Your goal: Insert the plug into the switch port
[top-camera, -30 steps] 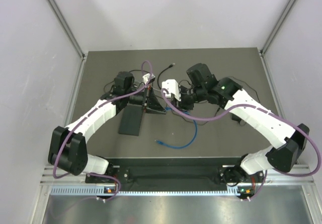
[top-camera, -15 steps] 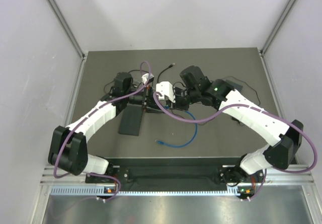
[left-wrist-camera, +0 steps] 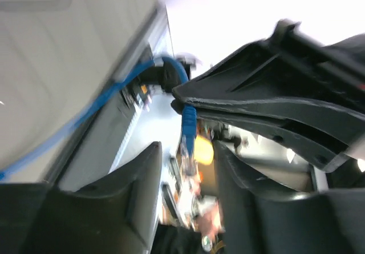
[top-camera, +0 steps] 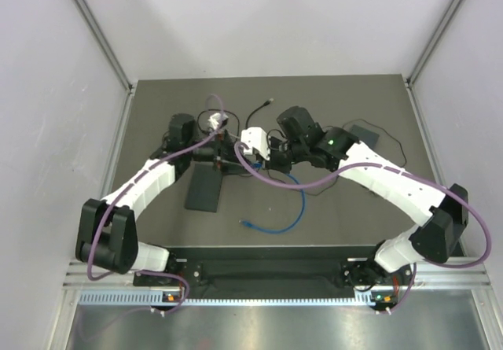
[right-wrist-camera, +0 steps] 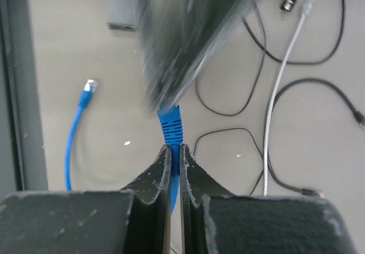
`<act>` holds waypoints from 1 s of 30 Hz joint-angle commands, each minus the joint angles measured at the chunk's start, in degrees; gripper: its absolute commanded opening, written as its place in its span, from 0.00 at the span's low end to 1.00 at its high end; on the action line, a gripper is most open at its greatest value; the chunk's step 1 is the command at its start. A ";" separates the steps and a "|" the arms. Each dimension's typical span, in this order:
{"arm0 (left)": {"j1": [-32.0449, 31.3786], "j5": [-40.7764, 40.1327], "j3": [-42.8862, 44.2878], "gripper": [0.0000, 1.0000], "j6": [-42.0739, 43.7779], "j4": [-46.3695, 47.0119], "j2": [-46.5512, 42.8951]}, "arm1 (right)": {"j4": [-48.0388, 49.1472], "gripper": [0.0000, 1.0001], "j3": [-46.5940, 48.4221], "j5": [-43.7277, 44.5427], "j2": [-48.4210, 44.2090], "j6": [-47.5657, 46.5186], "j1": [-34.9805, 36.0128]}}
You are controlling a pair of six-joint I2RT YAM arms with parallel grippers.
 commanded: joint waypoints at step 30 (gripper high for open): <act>31.29 -32.40 -0.80 0.59 43.92 -24.51 10.64 | 22.58 0.00 7.86 7.60 36.42 27.31 3.98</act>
